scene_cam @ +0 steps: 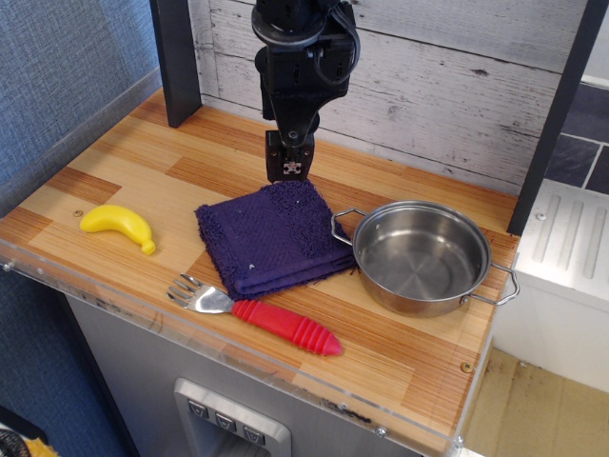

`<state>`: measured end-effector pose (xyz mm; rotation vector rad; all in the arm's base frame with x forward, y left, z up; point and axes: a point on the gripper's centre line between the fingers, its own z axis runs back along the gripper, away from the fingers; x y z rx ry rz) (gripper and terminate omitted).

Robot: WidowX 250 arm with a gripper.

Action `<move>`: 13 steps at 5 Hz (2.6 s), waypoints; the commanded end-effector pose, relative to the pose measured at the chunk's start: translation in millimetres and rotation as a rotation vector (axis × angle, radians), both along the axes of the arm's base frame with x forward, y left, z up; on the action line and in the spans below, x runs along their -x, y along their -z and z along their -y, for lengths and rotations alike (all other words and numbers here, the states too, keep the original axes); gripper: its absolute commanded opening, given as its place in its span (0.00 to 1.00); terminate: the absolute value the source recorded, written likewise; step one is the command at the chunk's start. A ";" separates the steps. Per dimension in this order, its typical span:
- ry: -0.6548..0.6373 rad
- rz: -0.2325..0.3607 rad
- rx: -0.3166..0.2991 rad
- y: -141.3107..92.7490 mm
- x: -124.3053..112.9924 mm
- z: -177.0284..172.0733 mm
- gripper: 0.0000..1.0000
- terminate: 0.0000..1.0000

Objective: PICK UP THE BANANA AND PUT ON THE ANOTHER SIDE OF THE TABLE

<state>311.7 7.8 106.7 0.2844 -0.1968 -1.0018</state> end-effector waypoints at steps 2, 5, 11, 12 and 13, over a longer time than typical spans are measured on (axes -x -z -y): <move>0.055 -0.026 -0.017 0.2 17.3 -27.8 1.00 0.00; 0.169 -0.057 -0.091 12.0 51.2 -87.9 1.00 0.00; 0.213 -0.171 -0.100 98.7 51.5 -163.7 0.00 0.00; 0.212 -0.158 -0.093 97.9 52.1 -162.8 0.00 0.00; 0.205 -0.149 -0.095 92.5 53.1 -162.8 0.00 0.00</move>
